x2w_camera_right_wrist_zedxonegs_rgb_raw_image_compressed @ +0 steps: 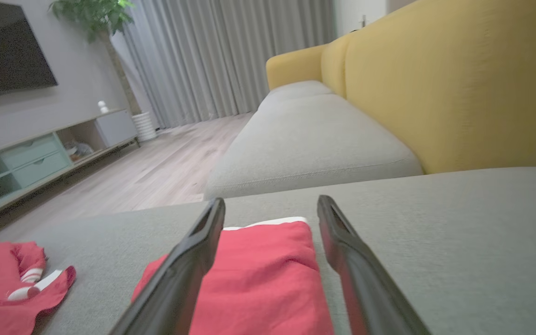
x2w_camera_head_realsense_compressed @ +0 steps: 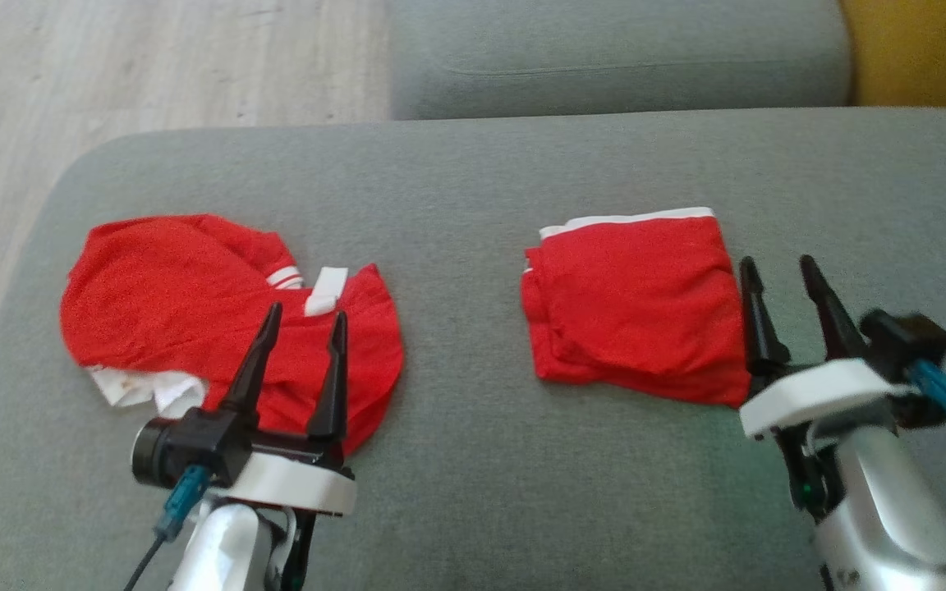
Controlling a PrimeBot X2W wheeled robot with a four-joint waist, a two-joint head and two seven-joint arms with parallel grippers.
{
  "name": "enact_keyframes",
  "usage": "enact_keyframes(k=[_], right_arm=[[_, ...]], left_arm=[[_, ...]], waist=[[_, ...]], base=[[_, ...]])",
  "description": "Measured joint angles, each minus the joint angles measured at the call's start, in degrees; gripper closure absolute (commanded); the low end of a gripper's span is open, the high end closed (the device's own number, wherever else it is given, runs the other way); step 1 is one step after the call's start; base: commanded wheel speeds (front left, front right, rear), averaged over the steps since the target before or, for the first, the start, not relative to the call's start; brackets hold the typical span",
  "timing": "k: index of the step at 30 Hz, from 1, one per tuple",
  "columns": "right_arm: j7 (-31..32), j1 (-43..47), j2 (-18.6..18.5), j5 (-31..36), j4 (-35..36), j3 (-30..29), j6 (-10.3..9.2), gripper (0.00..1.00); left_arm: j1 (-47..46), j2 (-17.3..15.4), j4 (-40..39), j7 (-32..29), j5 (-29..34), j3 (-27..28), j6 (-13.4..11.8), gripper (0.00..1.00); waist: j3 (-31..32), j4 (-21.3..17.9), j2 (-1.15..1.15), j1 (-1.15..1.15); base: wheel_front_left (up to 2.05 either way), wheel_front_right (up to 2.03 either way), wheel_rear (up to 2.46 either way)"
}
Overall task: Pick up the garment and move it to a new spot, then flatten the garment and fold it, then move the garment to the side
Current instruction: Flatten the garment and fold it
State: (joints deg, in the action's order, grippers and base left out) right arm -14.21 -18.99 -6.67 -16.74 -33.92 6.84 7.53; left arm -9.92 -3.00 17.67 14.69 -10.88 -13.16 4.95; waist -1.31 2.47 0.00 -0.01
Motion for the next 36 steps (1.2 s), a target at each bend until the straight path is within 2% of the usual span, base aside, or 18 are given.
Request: enact_keyframes(k=[6,9,13,14,15,16,20,24,30,32,36], right_arm=[[-0.02,9.1,2.87,4.24,10.55,-5.73,0.0,0.0],[-0.03,12.74,3.22,5.08,11.89,-5.9,0.0,0.0],[-0.09,13.27,3.92,5.7,13.49,-5.88,0.0,0.0],[-0.09,12.88,3.92,5.73,13.74,-5.77,0.0,0.07],[-0.03,12.22,3.92,5.82,13.85,-5.75,0.0,0.66],[0.14,11.45,3.92,6.28,13.99,-5.82,0.0,1.0],[1.68,6.38,3.91,7.69,13.83,-6.43,0.0,1.0],[3.42,-0.01,3.92,10.78,10.38,-8.99,0.0,1.0],[6.15,-7.67,3.87,14.86,0.77,-16.61,0.0,1.0],[7.19,-10.2,3.86,17.19,-4.78,-19.07,0.0,1.0],[7.58,-12.4,3.76,19.06,-11.43,-20.25,0.0,1.0]], left_arm=[[1.59,0.03,-1.27,0.0,-0.66,0.38,-0.47,0.0],[2.21,0.04,-1.3,0.0,-0.65,0.38,-0.46,0.0],[2.08,0.05,-1.55,0.0,-0.64,0.37,-0.41,0.0],[2.04,0.05,-1.59,0.0,-0.64,0.36,-0.4,0.0],[1.94,0.07,-1.63,0.0,-0.63,0.31,-0.38,0.0],[1.8,0.07,-1.69,0.0,-0.56,0.23,-0.34,0.0],[-0.27,0.1,-1.93,0.0,-0.2,0.1,-0.03,0.0],[-2.75,0.18,-2.11,0.0,-0.22,-0.13,0.16,0.0],[-4.46,0.21,-2.14,0.0,-0.32,-1.22,0.2,0.0],[-5.34,0.25,-2.13,0.0,-0.76,-1.58,0.2,0.0],[-5.67,0.29,-2.13,0.0,-1.18,-1.64,0.18,0.0]], waist=[[-0.15,-2.83,0.0,0.0],[-0.81,-3.16,0.0,0.01],[-2.06,-2.93,0.0,0.01],[-2.47,-2.77,0.0,0.01],[-2.95,-2.56,0.0,0.01],[-3.45,-2.34,0.0,0.01],[-6.09,-1.06,0.0,0.01],[-8.86,0.79,0.0,0.02],[-12.45,4.33,0.0,0.02],[-14.01,5.95,0.0,0.02],[-15.52,7.56,0.0,0.02]], base=[[0.0,0.0,0.0],[0.0,0.0,0.0],[0.0,0.0,0.0],[0.0,0.0,0.0],[0.0,0.0,0.0],[0.0,0.0,0.0],[0.0,0.0,0.0],[0.0,0.0,0.0],[0.0,0.0,0.0],[0.0,0.0,0.0],[0.0,0.0,0.0]])
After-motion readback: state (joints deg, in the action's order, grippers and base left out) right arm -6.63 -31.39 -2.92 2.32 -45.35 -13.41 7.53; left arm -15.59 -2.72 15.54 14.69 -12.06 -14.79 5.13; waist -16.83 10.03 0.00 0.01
